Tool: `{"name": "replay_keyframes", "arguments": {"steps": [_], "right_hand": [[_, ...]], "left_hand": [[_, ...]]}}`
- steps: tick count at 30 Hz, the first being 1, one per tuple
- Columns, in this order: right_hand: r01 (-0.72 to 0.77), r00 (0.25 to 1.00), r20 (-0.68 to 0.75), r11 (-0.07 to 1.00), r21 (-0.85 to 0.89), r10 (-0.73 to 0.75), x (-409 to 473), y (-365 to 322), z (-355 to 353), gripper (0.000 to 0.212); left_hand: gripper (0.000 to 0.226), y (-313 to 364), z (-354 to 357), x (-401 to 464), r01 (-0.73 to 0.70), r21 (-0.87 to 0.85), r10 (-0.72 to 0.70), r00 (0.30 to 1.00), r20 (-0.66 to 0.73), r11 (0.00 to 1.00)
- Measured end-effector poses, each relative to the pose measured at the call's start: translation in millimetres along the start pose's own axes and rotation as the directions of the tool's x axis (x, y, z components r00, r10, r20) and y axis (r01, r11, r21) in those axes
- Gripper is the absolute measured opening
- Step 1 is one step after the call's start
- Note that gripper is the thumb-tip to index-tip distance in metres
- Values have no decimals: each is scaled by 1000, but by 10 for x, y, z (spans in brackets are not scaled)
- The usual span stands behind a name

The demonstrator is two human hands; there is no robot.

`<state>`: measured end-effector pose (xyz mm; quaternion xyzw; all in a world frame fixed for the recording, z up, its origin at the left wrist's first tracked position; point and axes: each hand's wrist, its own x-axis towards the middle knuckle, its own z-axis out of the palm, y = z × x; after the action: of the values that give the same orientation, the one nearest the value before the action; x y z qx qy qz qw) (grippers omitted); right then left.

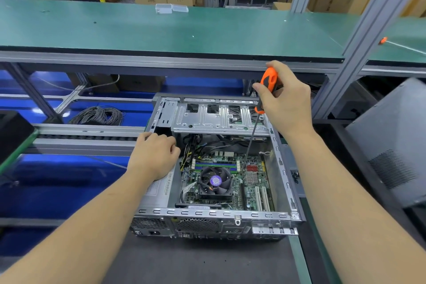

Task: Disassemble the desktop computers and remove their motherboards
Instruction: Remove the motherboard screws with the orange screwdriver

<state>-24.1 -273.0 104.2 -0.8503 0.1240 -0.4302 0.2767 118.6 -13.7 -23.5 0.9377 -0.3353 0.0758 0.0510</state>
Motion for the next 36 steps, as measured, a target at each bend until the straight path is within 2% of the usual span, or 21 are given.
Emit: {"name": "replay_keyframes", "arguments": {"steps": [3,5,7,9,12,15,18,22,25,36], "right_hand": [[0,1000,16,1000,8,0,10,-9,10,40],[9,1000,28,1000,7,-9,17,-15,26,41],[10,999,36,1000,4,-10,26,-21,35,41],[6,999,52,1000,8,-7,32,-32,40,42],[-3,994,110,1000,22,1,44,-49,51,46],[-20,982,187,999,29,14,47,-52,40,53],[-39,974,224,999,19,33,29,-19,19,61],[-54,971,234,998,38,44,7,-16,6,60],[-67,974,220,996,56,53,-2,9,-14,59],[-66,979,198,996,60,53,2,58,-80,58]], "left_hand": [[27,129,-109,71,-17,-58,15,999,-43,998],[28,414,-170,205,-25,-285,3,997,-77,958],[23,811,-169,359,74,-563,-29,996,89,823],[23,1181,-65,464,119,-642,66,964,257,758],[28,1515,207,504,133,-643,140,925,355,754],[14,1593,433,466,109,-606,134,930,341,788],[10,1554,546,439,101,-603,136,933,334,791],[7,1563,571,456,98,-611,169,916,363,785],[18,1610,578,459,82,-590,186,906,380,803],[18,1670,609,485,97,-612,174,913,368,785]]}}
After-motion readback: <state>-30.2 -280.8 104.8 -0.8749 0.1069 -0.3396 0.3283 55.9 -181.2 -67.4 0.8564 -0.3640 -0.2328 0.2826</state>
